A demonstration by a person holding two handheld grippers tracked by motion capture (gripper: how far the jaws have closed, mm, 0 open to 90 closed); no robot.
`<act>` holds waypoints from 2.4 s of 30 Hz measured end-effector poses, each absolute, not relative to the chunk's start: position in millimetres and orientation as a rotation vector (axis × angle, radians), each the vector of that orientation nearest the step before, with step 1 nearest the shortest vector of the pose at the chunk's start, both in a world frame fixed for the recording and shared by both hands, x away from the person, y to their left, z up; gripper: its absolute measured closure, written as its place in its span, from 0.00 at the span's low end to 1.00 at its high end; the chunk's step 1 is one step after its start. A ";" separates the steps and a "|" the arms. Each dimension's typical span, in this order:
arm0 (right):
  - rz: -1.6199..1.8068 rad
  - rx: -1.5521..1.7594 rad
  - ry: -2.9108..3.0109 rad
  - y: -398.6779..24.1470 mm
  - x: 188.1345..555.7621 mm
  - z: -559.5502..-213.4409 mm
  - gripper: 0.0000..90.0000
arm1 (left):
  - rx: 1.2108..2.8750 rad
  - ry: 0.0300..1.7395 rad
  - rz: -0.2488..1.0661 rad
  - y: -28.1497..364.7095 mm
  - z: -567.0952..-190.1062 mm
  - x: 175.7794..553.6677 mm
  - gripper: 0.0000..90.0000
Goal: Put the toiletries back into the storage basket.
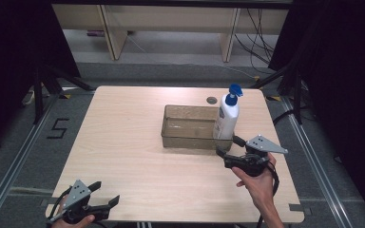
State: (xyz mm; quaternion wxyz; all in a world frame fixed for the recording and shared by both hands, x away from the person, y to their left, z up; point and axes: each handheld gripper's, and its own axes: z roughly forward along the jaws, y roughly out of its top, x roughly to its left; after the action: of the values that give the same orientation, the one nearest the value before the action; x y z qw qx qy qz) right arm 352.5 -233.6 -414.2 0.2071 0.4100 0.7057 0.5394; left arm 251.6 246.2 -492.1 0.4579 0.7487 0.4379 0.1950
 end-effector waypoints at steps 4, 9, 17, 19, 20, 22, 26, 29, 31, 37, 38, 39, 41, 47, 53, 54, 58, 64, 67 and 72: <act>1.499 1.120 1.969 -233.5 350.6 -418.2 0.24 | 1.844 1.080 0.479 245.9 -492.2 251.5 0.16; 1.510 1.141 1.990 -232.2 345.7 -422.7 0.24 | 1.847 1.079 0.479 245.8 -492.3 251.4 0.17; 1.501 1.126 2.014 -233.2 342.1 -433.4 0.24 | 1.841 1.072 0.474 245.2 -493.2 251.7 0.17; 1.500 1.128 2.014 -234.0 341.1 -435.0 0.24 | 1.844 1.069 0.475 245.2 -493.3 251.9 0.17; 1.482 1.133 2.022 -235.3 340.0 -434.7 0.24 | 1.845 1.068 0.476 245.3 -493.3 251.9 0.17; 1.490 1.123 2.017 -236.1 338.9 -436.6 0.24 | 1.844 1.070 0.475 245.2 -493.3 251.9 0.17; 1.505 1.141 2.018 -236.0 335.4 -439.3 0.24 | 1.847 1.067 0.475 245.1 -493.3 251.8 0.17; 1.505 1.119 2.028 -236.2 333.6 -442.4 0.24 | 1.847 1.066 0.475 245.0 -493.3 251.8 0.17; 1.517 1.139 2.037 -235.2 331.0 -443.7 0.24 | 1.833 1.071 0.471 243.9 -493.6 251.7 0.17; 1.524 1.147 2.062 -233.5 324.0 -447.7 0.25 | 1.852 1.064 0.474 244.8 -493.1 251.6 0.17; 1.512 1.128 2.072 -234.3 323.6 -447.9 0.25 | 1.849 1.064 0.474 244.6 -493.1 251.6 0.17; 1.521 1.120 2.070 -233.9 323.1 -448.8 0.25 | 1.849 1.065 0.474 244.6 -493.1 251.6 0.17; 1.539 1.113 2.075 -232.8 321.9 -450.0 0.25 | 1.850 1.064 0.474 244.6 -493.1 251.7 0.17; 1.521 1.087 2.093 -233.3 316.5 -452.3 0.25 | 1.855 1.063 0.474 244.8 -492.8 251.5 0.17; 1.541 1.132 2.102 -233.8 307.7 -455.2 0.24 | 1.858 1.061 0.476 244.4 -492.5 251.1 0.17; 1.527 1.092 2.103 -235.5 308.5 -456.2 0.24 | 1.859 1.061 0.475 244.5 -492.4 251.1 0.17; 1.522 1.107 2.102 -235.3 306.3 -459.7 0.20 | 1.856 1.063 0.478 244.5 -492.5 251.1 0.17; 1.516 1.122 2.125 -236.7 302.3 -464.2 0.18 | 1.862 1.058 0.478 244.2 -492.4 251.0 0.17; 1.527 1.164 2.126 -235.9 298.8 -466.3 0.18 | 1.866 1.054 0.477 243.2 -492.6 250.7 0.17; 1.524 1.163 2.130 -235.6 295.4 -469.4 0.18 | 1.869 1.050 0.477 241.7 -493.1 250.4 0.17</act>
State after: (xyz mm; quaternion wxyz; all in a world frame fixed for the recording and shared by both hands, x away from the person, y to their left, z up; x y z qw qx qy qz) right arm 295.4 -235.6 -469.4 0.1376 0.4022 0.7362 0.5266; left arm 250.4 241.7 -493.1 0.4551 0.7578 0.4257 0.1935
